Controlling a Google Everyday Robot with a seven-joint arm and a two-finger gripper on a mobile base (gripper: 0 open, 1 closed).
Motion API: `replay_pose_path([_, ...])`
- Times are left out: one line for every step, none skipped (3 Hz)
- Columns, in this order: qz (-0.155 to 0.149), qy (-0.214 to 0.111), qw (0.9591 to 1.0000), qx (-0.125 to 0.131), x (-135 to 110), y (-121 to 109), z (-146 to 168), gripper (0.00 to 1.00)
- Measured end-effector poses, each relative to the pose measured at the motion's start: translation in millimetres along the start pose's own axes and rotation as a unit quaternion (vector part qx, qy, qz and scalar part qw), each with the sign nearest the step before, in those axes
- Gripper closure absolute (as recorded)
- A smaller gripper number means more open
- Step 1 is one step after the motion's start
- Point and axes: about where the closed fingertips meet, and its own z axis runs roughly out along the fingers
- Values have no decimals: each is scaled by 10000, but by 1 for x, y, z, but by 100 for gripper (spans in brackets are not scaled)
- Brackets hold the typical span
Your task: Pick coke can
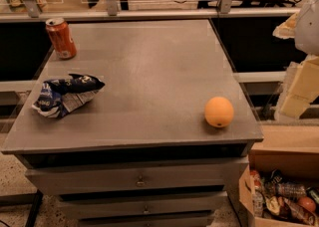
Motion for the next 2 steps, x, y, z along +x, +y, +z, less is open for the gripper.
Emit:
replay_pose_path([0,0,10000,0,0,0,0,0])
replay_pose_path([-36,-102,9999,86,-8,-11,-5,0])
